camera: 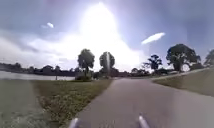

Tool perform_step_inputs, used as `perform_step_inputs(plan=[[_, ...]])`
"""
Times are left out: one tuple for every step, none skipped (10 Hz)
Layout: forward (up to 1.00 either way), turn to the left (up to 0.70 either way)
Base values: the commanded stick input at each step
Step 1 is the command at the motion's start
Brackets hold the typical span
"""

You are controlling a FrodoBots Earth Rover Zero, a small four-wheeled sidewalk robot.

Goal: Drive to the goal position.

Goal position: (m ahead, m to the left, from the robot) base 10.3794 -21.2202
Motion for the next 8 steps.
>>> perform_step_inputs(plan=[[0.70, -0.30], [0.70, -0.35], [0.70, -0.35], [0.70, -0.16], [0.70, 0.00], [0.70, 0.00], [0.70, 0.00], [0.70, 0.00]])
